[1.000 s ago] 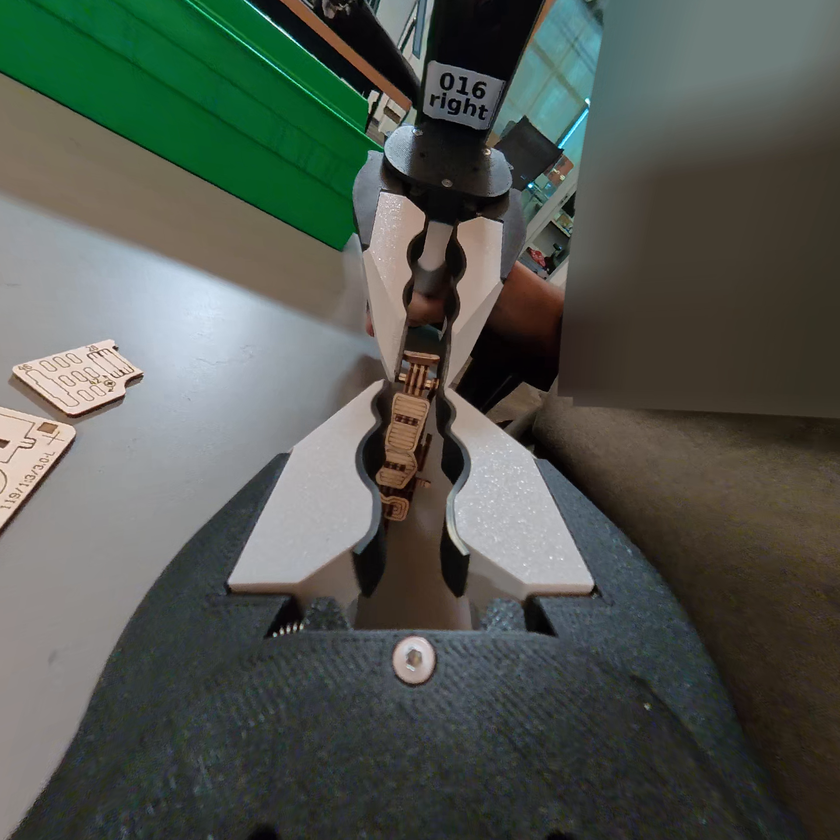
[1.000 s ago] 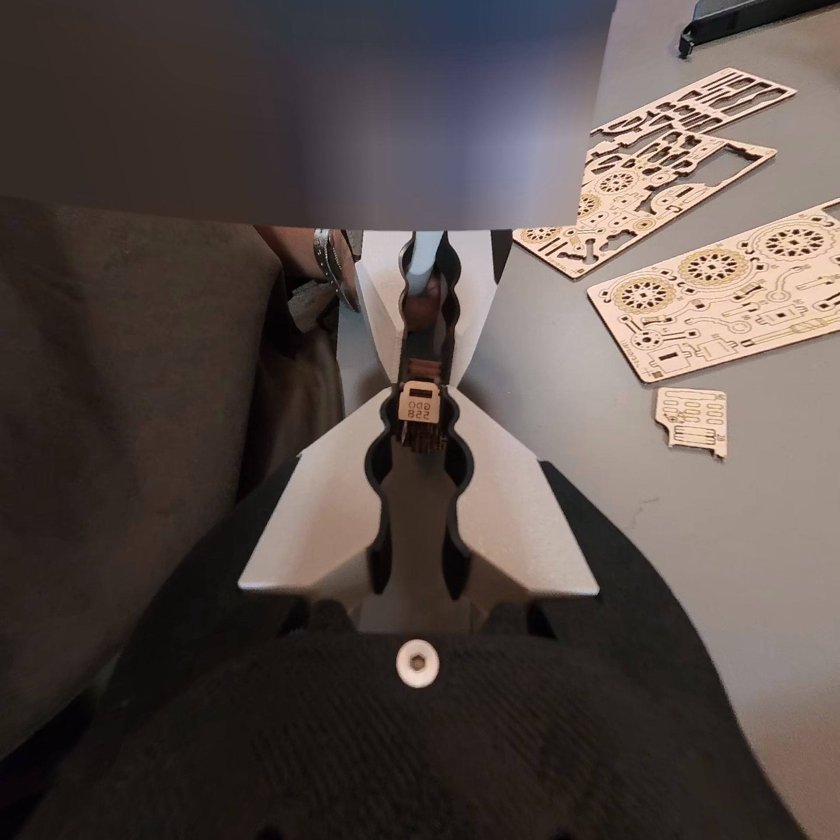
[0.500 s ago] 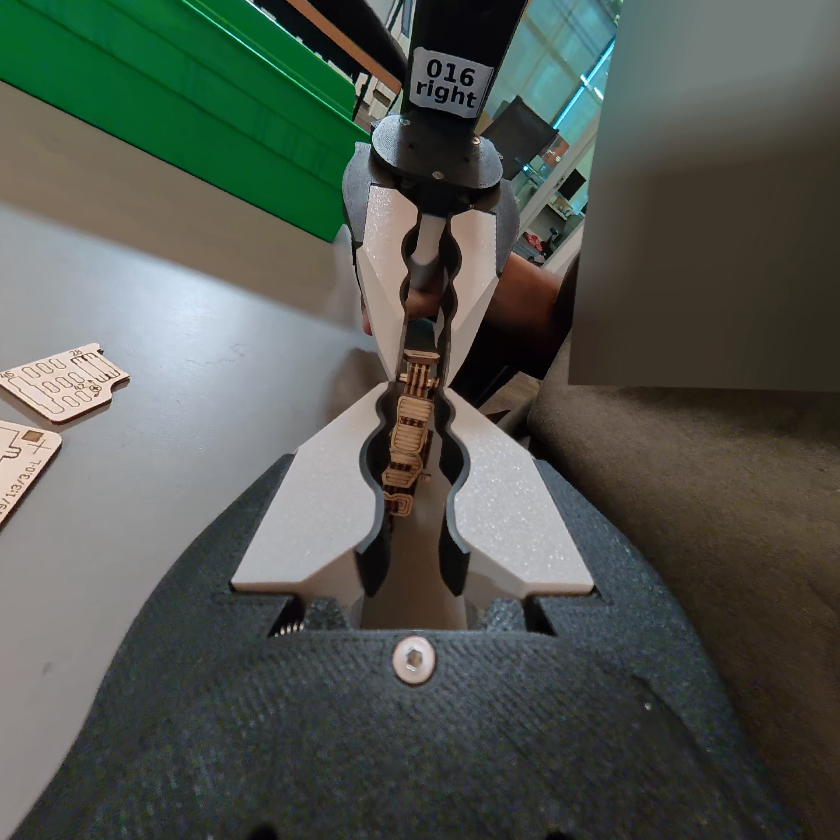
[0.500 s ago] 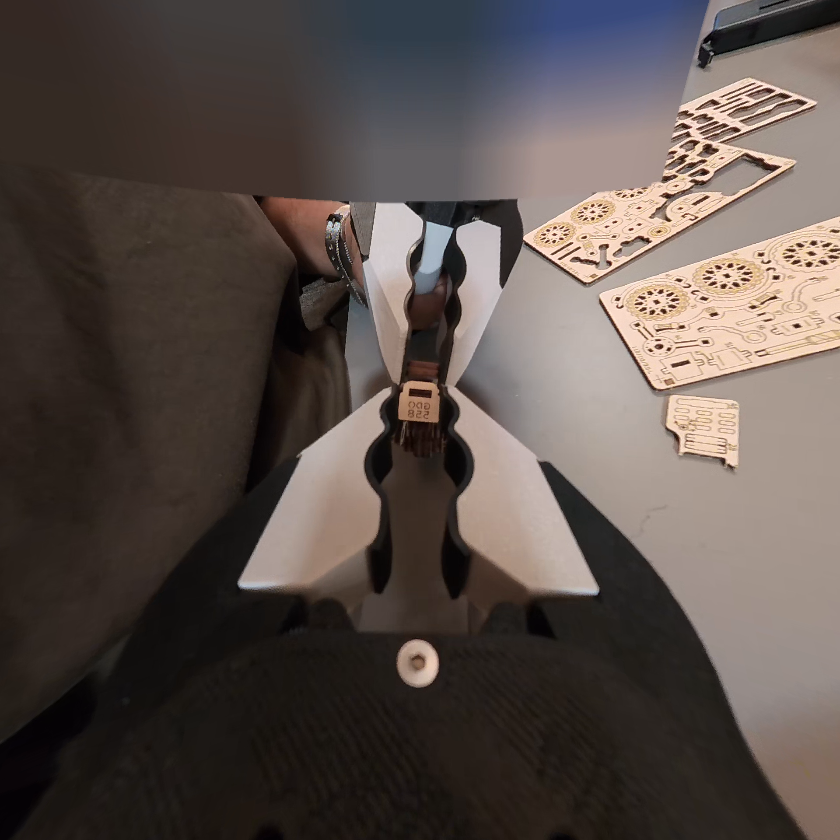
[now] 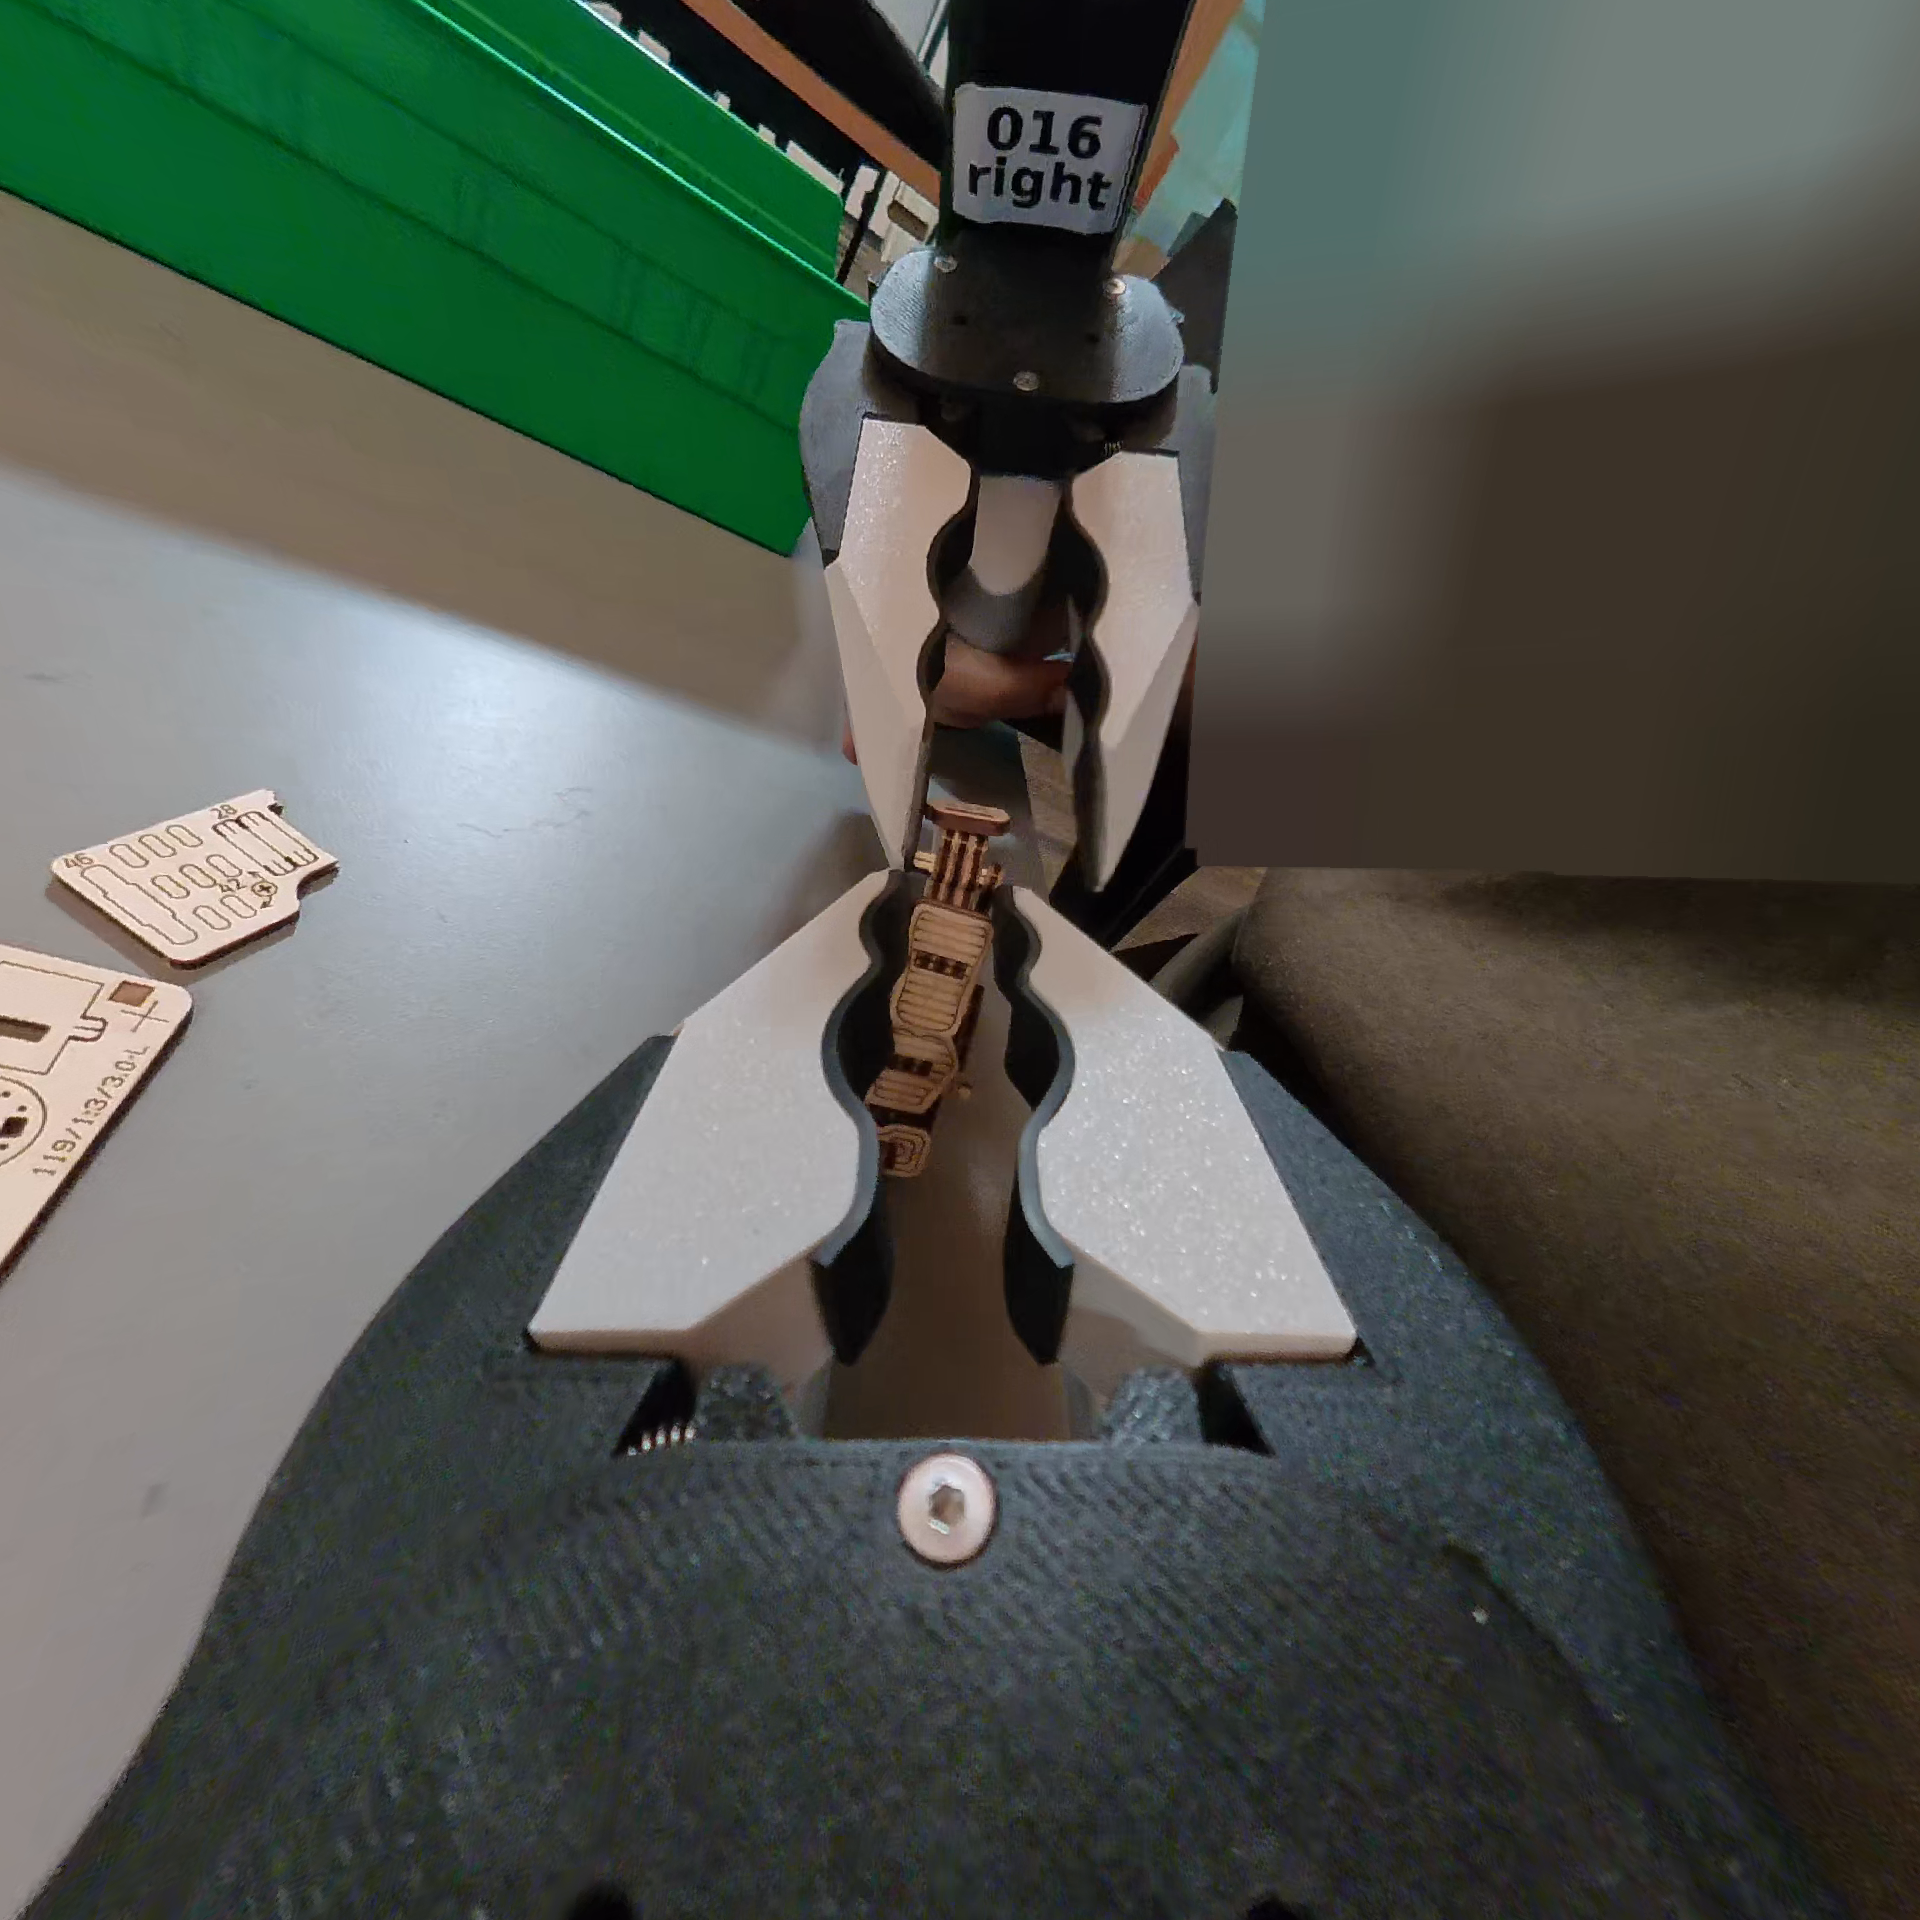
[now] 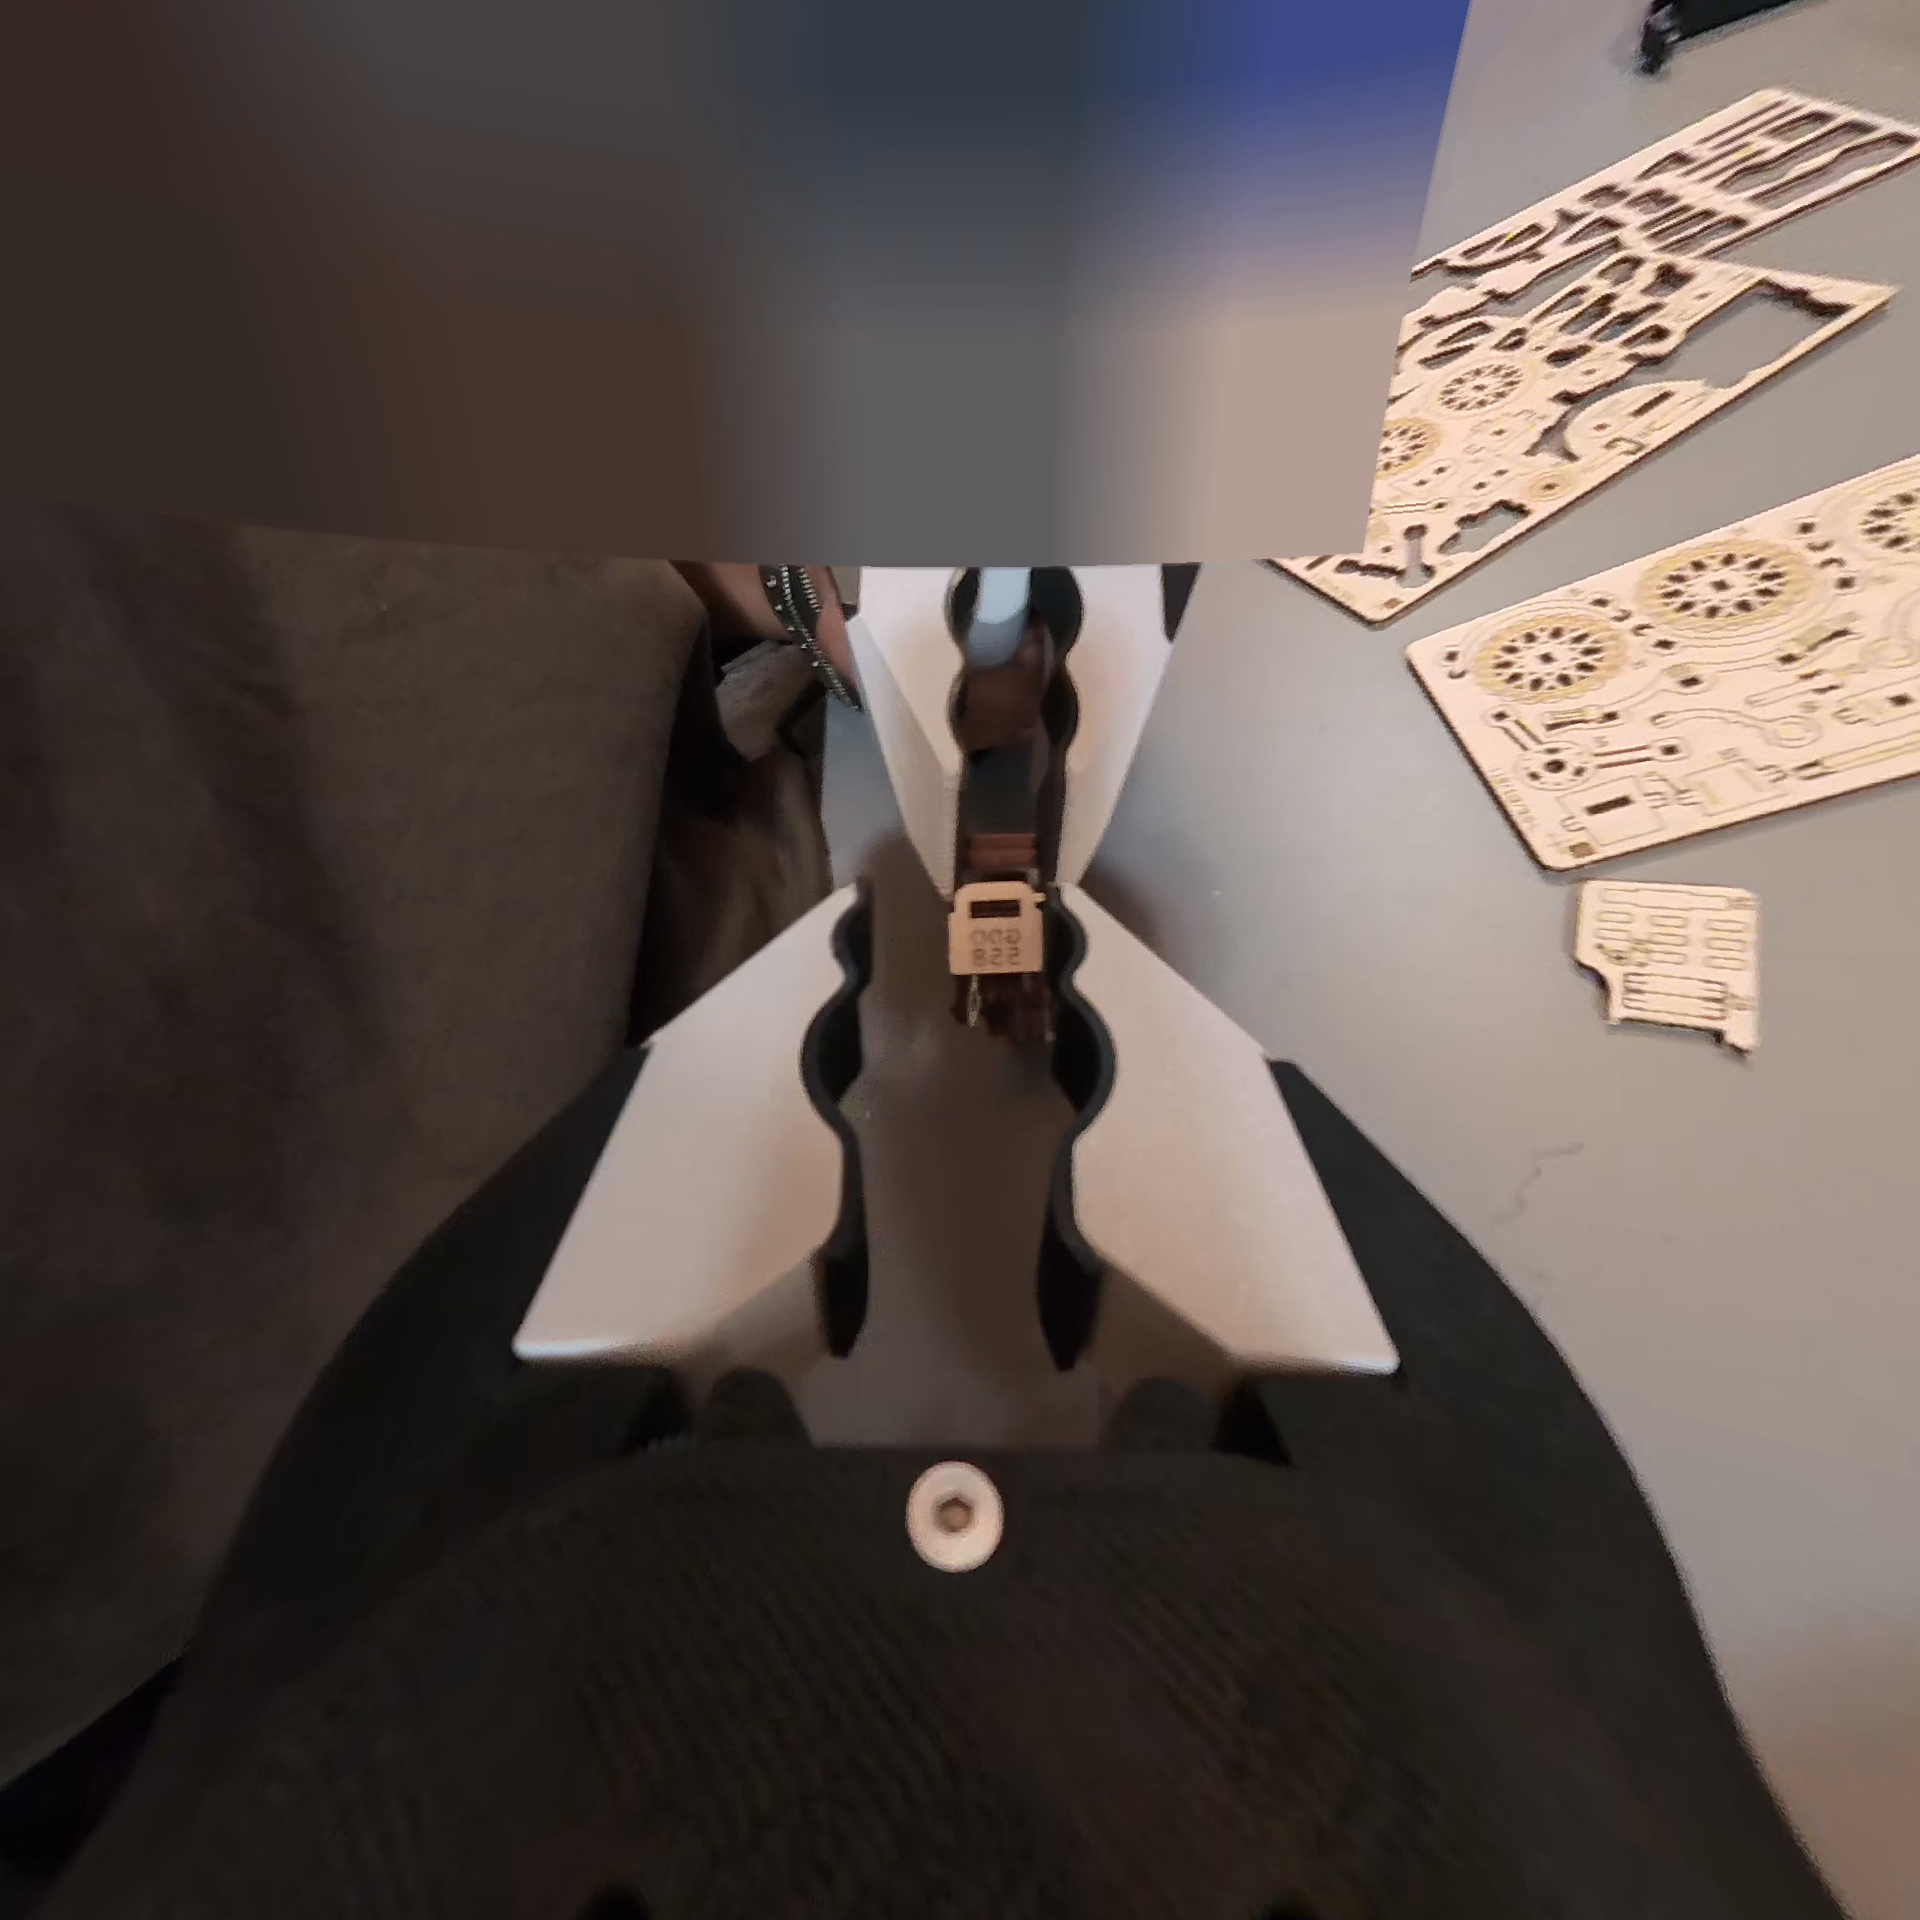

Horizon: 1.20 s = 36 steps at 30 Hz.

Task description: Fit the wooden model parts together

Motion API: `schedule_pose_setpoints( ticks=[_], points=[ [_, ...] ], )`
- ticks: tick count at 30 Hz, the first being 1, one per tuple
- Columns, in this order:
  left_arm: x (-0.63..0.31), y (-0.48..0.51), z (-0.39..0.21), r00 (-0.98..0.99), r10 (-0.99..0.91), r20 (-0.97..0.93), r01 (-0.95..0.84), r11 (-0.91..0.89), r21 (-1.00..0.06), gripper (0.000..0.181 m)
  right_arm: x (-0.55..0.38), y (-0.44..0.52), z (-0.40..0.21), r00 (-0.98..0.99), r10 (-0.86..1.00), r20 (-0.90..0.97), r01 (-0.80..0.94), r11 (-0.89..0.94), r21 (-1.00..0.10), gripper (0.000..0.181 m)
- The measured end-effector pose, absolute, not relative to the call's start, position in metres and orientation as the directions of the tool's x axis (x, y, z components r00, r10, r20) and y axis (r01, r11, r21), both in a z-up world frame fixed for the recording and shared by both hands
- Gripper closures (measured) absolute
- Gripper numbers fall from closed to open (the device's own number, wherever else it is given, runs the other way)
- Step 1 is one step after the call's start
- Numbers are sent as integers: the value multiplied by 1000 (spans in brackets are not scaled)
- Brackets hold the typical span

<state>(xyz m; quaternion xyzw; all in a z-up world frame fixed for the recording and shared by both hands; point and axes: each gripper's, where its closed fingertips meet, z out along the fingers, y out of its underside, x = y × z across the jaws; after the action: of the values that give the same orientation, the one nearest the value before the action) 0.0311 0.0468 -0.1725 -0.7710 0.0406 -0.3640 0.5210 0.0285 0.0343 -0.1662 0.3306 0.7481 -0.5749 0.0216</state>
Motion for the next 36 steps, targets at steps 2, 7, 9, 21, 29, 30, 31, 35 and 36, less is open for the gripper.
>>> schedule_pose_setpoints(
  ticks=[2,7,9,21,29,30,31,35,36],
  points=[
    [32,47,-172,729,-442,522,318,-457,-831,168,28,34,-167,-777,482,-405,523,137,-841,152],
    [36,48,-173,726,-439,529,318,-469,-824,168,29,38,-170,-776,527,-348,516,210,-831,163],
    [37,48,-173,725,-435,534,322,-471,-821,168,29,38,-171,-773,541,-331,519,239,-821,163],
    [44,51,-173,746,-435,505,286,-475,-832,168,37,41,-174,-794,558,-241,530,441,-724,163],
    [50,58,-176,808,-400,432,214,-483,-849,167,45,49,-179,-816,536,-214,558,635,-535,164],
    [52,59,-177,816,-395,422,204,-486,-850,167,47,51,-180,-819,534,-209,558,657,-507,164],
    [53,61,-178,823,-390,413,195,-488,-850,167,48,52,-181,-820,534,-204,560,675,-480,164],
    [61,66,-182,841,-376,390,171,-498,-850,167,56,59,-187,-826,533,-181,559,737,-379,167],
    [62,68,-183,846,-373,381,164,-498,-852,167,58,61,-188,-829,532,-173,556,748,-364,167]
  ],
)
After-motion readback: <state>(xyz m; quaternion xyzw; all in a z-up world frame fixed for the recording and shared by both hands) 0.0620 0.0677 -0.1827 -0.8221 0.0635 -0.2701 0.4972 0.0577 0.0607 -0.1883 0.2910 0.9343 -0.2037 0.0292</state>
